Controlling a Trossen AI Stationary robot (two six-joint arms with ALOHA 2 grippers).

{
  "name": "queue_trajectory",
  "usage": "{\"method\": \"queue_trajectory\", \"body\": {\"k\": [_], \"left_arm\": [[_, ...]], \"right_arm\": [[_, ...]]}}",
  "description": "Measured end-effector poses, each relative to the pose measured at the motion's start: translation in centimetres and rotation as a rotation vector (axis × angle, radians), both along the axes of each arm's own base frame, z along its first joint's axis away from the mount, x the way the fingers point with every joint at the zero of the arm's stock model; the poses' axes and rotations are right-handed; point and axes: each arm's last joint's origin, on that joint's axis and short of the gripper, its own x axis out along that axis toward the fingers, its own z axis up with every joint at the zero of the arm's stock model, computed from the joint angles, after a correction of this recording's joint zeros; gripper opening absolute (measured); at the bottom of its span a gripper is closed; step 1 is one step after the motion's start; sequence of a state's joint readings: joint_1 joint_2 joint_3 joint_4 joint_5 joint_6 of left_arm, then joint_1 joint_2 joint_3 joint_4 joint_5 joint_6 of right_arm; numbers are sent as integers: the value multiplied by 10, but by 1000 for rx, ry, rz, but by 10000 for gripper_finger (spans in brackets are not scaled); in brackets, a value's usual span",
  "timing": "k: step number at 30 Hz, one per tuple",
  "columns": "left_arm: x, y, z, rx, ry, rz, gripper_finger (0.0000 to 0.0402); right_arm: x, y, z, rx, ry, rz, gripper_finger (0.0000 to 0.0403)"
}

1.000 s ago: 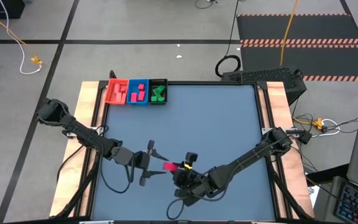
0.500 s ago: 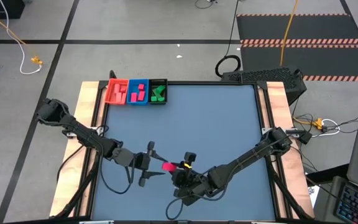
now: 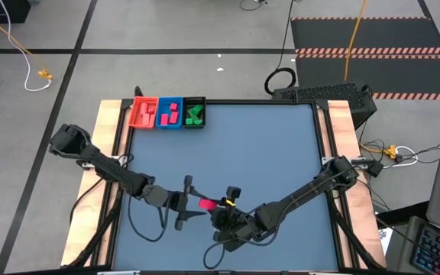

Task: Sort & place blocks by color
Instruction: Put the red block into the blue bin

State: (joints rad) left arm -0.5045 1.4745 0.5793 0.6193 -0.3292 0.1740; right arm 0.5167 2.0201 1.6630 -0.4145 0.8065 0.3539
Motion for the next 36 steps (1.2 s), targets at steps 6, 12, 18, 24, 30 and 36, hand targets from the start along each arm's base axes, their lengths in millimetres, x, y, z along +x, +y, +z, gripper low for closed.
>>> {"method": "queue_trajectory", "body": {"k": [6,12,18,24,30,36], "left_arm": [[4,-2,-2,11,-41,5,241],[4,-2,0,10,-63,12,241],[4,-2,0,15,-62,25,237],[4,-2,-1,17,-59,25,161],[4,-1,-1,25,-54,18,138],[6,3,-1,24,-58,101,138]], "right_arm": [[-1,0,0,-3,2,0,123],[-1,0,0,-3,7,-2,123],[-1,-1,-1,-2,10,-5,123],[-1,0,-1,2,16,4,123],[-1,0,-1,6,18,10,125],[-1,-2,-1,-6,4,-33,214]]}}
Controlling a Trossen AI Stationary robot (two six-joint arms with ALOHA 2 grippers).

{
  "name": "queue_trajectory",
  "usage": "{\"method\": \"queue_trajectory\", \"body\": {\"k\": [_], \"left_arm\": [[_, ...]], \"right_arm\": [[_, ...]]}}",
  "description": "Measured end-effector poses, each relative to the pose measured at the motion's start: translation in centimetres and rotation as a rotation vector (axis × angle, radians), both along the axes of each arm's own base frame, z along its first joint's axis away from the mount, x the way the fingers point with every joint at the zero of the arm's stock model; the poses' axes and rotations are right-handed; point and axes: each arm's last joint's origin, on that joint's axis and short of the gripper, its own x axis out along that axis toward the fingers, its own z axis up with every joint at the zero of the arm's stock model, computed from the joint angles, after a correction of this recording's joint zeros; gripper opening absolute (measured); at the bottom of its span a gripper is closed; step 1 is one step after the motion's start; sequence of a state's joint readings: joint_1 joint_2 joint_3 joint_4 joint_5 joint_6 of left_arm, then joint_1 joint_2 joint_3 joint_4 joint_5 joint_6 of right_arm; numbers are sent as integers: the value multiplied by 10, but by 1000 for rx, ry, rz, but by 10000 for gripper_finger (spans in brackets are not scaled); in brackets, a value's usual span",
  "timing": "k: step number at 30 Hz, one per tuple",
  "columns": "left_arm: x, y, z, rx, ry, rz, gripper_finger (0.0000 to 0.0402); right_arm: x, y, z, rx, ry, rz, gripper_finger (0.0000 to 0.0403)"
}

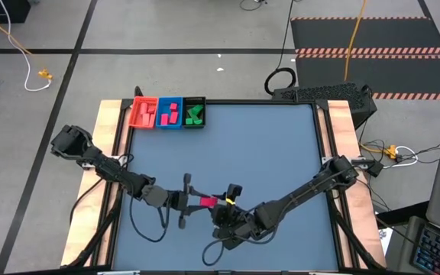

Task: Sort & place blocks by color
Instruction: Put the red block into the blue bin

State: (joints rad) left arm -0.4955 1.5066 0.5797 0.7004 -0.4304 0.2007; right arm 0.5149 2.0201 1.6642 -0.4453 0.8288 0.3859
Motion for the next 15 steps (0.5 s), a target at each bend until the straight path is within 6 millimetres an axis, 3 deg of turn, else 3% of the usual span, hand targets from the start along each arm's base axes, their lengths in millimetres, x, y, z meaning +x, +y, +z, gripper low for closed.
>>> {"method": "queue_trajectory", "body": {"k": [4,8,15], "left_arm": [[2,11,2,27,6,117,138],[3,34,11,34,3,264,138],[-3,103,26,35,86,515,137]], "right_arm": [[2,0,2,17,-21,0,260],[-1,3,1,20,-3,18,280],[-4,8,0,12,6,33,276]]}}
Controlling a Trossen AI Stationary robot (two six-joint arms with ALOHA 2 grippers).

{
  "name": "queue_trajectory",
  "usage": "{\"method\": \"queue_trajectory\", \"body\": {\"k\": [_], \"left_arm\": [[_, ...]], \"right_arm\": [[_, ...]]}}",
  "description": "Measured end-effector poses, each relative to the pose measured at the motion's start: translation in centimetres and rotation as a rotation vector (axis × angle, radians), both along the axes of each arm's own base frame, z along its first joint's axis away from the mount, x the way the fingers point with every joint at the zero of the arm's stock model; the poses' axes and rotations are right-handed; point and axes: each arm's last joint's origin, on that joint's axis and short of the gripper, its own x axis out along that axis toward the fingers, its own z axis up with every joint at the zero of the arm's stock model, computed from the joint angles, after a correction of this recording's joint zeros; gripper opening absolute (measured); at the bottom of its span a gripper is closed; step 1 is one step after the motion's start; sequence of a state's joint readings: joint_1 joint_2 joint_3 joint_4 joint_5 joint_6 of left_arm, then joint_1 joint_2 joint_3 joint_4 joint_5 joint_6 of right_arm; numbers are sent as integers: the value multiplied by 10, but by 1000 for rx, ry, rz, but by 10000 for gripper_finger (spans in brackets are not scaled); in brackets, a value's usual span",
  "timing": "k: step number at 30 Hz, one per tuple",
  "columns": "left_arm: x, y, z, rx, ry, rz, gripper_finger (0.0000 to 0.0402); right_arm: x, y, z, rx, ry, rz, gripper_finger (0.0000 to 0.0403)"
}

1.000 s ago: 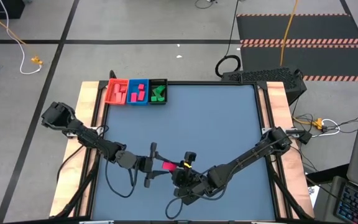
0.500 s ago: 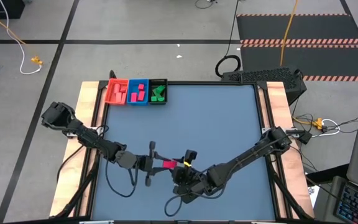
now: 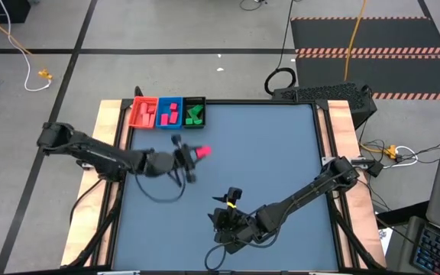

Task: Sort & place blocks by color
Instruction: Put the red block into the blue bin

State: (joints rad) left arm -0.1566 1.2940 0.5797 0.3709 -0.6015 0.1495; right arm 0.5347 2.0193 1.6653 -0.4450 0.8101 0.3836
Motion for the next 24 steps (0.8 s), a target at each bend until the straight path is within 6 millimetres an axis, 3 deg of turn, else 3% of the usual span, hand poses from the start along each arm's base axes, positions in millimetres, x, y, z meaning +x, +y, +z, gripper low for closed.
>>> {"method": "queue_trajectory", "body": {"k": [6,11,18,24], "left_arm": [[-24,75,9,-103,22,325,138],[-45,125,8,-223,4,462,137],[-71,163,0,-282,41,665,137],[-83,178,-3,-322,31,751,137]], "right_arm": [[-3,5,0,-2,3,16,274],[-4,7,0,-3,3,21,274],[-4,8,0,-6,4,23,274],[-4,8,0,-10,7,26,274]]}}
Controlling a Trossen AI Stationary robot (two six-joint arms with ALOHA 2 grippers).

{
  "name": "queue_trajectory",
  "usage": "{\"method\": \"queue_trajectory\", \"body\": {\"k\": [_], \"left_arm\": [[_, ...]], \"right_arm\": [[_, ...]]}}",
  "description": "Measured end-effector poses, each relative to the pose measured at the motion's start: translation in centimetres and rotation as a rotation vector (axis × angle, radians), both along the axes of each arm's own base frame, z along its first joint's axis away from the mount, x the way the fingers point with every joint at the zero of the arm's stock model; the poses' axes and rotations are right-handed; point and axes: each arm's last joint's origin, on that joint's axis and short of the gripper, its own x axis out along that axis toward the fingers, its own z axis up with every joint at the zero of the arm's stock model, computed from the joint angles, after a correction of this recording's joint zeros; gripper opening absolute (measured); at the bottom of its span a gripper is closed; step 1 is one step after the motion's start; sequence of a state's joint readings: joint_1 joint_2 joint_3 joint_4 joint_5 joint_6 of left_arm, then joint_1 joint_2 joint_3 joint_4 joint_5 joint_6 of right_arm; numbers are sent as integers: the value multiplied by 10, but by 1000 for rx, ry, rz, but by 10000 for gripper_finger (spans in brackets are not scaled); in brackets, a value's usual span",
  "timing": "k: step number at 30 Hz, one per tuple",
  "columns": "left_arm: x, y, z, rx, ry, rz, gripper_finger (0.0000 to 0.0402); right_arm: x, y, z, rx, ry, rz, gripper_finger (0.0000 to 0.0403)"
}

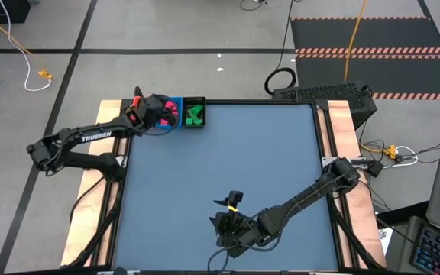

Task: Sort & place blocks by color
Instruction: Put the red block into the blue bin, then return to Home Position

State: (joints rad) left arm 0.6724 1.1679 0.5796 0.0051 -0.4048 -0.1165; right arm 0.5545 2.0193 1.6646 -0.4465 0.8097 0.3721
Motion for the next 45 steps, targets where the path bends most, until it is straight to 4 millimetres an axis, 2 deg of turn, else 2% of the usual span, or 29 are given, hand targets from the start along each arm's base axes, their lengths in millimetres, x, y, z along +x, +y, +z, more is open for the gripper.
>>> {"method": "queue_trajectory", "body": {"k": [7,9,13,15,18,20,27,32,37,40,45], "left_arm": [[-1,1,0,-15,-32,5,142],[-1,1,0,-16,-37,16,181],[-1,1,0,-20,-43,21,296],[-2,1,0,-30,-45,28,341],[-2,0,-2,-57,-66,36,384],[0,-2,-2,-84,-85,19,394],[12,-16,-1,-176,-186,-137,364],[28,-35,10,-223,-311,-398,328],[40,-74,29,-224,-400,-755,290],[43,-101,39,-203,-431,-891,268],[43,-146,52,-183,-480,-1065,245]], "right_arm": [[0,0,0,-8,4,5,274],[0,0,0,-8,3,4,274],[0,0,0,-8,4,5,274],[0,0,0,-8,3,4,274],[0,0,0,-8,4,5,274],[0,0,0,-8,4,5,274],[-1,-1,-1,-23,18,7,274],[-4,-4,1,-52,18,-31,274],[-17,-6,16,-9,-20,-103,274],[-30,-6,24,-4,-60,-157,274],[-61,-9,25,35,-150,-209,274]]}}
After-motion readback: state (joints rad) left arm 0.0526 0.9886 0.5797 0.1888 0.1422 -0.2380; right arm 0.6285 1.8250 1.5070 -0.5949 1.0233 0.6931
